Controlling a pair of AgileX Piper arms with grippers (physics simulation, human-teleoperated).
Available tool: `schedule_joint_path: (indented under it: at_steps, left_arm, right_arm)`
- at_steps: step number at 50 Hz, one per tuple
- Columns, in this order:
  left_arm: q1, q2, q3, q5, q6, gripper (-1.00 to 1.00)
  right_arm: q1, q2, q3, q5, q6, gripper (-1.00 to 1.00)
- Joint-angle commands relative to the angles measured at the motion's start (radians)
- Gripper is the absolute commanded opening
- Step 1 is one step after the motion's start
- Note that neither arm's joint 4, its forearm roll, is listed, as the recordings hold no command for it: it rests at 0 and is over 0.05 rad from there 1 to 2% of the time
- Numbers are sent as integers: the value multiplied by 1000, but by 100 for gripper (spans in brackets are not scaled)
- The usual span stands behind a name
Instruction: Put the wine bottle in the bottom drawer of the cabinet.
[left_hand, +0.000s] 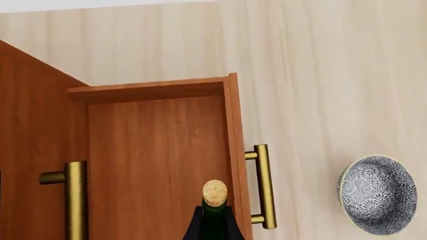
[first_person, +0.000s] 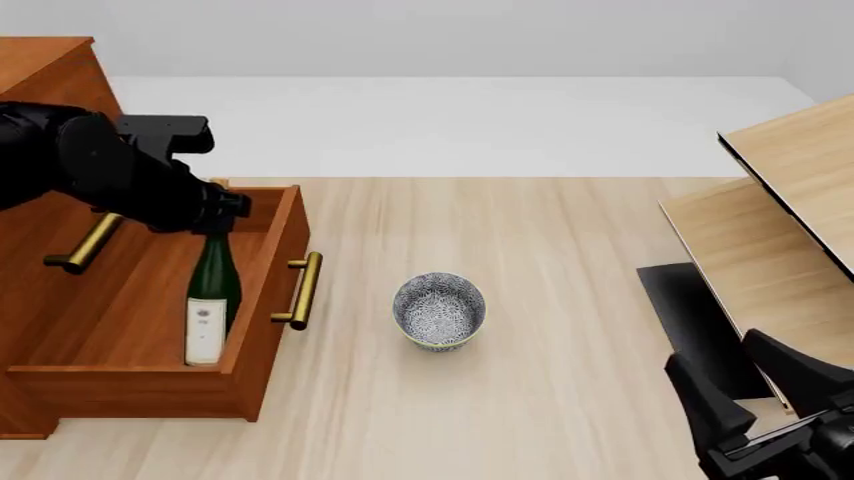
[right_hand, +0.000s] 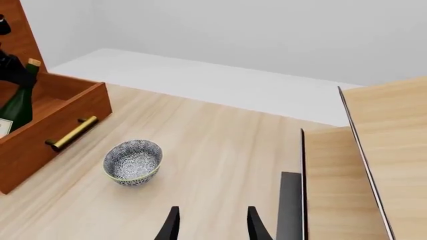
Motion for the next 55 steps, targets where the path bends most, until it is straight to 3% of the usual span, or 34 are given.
schedule_joint_path:
  at_steps: [1,12,17,55]
  left_arm:
    - [-17,51,36,-5,-42,-100]
    - [-20,96,40,-33,-48,-100]
    - [-38,111,37,-37,-84,-100]
    - [10,218,32,-107,-48,-100]
  right_arm:
    - [0,11,0,-9,1,100]
    - [1,5,0,-2,2,100]
    - [-2,-2,0,4,3,100]
    - [-4,-15,0,24,6,100]
